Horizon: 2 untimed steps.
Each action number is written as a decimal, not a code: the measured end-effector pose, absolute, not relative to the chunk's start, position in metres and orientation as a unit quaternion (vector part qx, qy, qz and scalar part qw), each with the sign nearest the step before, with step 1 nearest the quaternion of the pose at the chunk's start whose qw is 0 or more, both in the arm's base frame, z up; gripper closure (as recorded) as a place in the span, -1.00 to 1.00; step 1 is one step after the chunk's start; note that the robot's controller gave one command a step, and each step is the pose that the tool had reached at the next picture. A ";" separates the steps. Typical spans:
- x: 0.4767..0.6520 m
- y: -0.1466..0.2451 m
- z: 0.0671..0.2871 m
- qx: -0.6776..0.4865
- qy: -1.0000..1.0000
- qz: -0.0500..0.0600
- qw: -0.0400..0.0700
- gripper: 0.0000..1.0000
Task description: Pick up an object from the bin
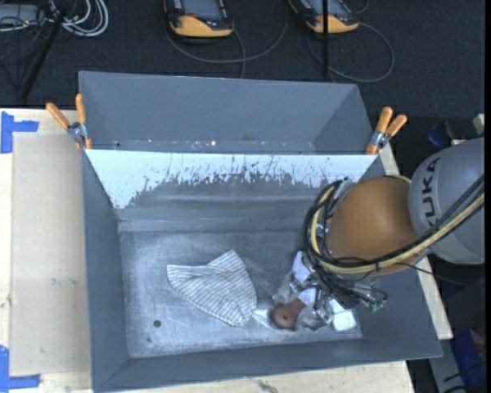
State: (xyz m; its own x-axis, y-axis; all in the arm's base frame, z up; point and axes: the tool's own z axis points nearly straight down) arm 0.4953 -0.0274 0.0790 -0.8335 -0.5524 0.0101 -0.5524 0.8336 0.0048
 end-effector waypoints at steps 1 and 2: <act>0.495 -0.026 0.093 0.288 -0.958 -0.001 0.003 1.00; 0.495 -0.026 0.109 0.288 -0.958 -0.002 0.003 1.00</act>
Offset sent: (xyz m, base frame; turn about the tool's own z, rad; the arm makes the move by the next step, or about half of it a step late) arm -0.0002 0.0000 0.0789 0.0000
